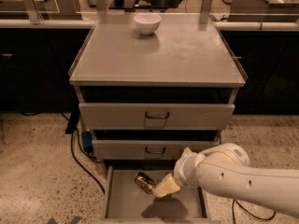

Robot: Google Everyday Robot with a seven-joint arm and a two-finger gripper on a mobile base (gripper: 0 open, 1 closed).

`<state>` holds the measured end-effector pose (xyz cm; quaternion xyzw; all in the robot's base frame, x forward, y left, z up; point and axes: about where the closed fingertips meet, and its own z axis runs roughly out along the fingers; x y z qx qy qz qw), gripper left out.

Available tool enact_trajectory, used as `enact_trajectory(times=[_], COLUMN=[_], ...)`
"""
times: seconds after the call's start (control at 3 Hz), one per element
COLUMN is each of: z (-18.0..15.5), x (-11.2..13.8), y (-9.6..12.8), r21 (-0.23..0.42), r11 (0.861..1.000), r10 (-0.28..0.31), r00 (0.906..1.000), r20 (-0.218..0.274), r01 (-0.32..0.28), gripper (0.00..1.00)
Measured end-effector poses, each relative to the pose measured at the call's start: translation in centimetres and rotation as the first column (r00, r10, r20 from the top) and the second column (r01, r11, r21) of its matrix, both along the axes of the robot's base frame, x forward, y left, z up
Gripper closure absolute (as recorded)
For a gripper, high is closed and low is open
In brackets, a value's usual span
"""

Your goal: Pick orange can from bottom drawer and place on counter

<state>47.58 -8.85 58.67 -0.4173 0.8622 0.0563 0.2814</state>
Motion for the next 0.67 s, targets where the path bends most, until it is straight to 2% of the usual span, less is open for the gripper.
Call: enact_trajectory(times=[0.33, 0.67], z=[-0.1, 1.5], x=[2.6, 6.6], y=[2.9, 4.0], r21=[0.172, 0.278], r11=[0.985, 0.958], r10=[0.003, 0.021], r00=[0.9975, 0.9821], r20=[0.071, 0.187], r01=[-0.015, -0.073], gripper=[0.0, 0.0])
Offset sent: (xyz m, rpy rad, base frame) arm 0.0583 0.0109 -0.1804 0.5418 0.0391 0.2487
